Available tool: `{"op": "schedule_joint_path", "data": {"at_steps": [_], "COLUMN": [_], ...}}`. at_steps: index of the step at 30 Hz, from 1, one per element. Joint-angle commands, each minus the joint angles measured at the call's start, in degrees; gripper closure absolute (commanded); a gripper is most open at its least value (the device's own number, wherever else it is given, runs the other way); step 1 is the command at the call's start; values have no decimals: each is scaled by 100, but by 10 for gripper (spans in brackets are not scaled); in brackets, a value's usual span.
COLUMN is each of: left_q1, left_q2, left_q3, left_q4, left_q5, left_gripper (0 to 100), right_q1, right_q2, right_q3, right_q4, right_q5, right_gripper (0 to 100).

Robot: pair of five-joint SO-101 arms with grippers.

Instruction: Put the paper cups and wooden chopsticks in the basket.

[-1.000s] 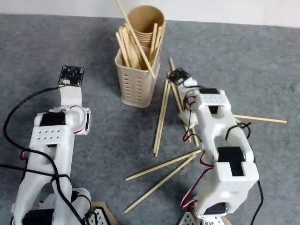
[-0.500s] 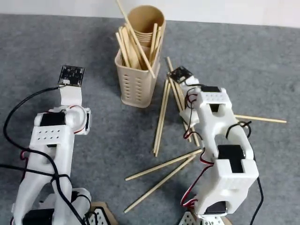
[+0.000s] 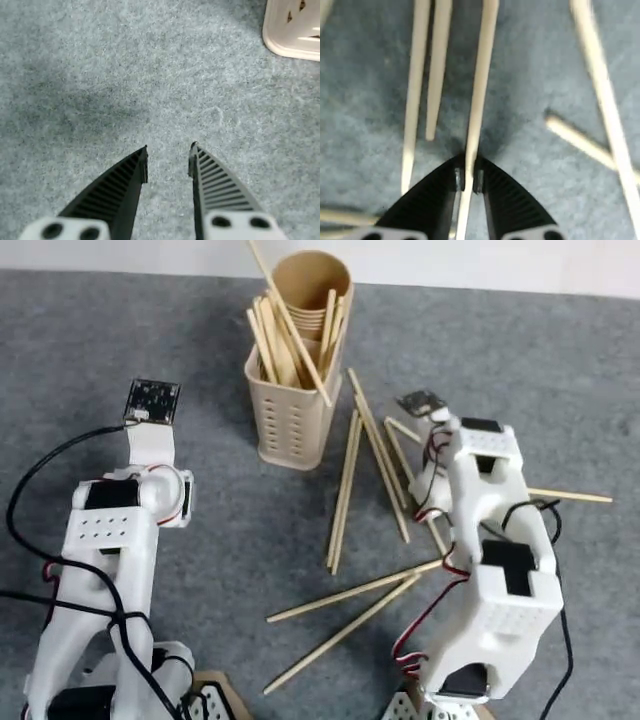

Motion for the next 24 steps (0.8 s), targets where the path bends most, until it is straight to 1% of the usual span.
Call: {"op": "schedule_joint_path", "data": {"at_steps": [1, 3, 5, 9, 12, 16, 24], "left_q1": [-22, -22, -22, -22, -22, -22, -22], "left_q2": [-180, -180, -180, -180, -180, -180, -180], "left_q3": [-22, -22, -22, -22, -22, -22, -22], "left_q4": [-88, -88, -88, -88, -88, -97, -97], "left_q5": [-18, -18, -18, -18, -18, -18, -18], "left_gripper": [835, 835, 835, 835, 835, 835, 835], "right_q1": [-22, -92, -207, -629, -919, -1182, -1367], "right_q2": [-110, -110, -110, -101, -101, -75, -4], "right_q3": [-620, -875, -1051, -1112, -1121, -1077, -1059], "right_q4": [435, 470, 444, 409, 356, -163, -470], "right_q5": [-97, -352, -501, -563, -809, -870, -862], "right_gripper": [938, 882, 848, 846, 846, 846, 846]}}
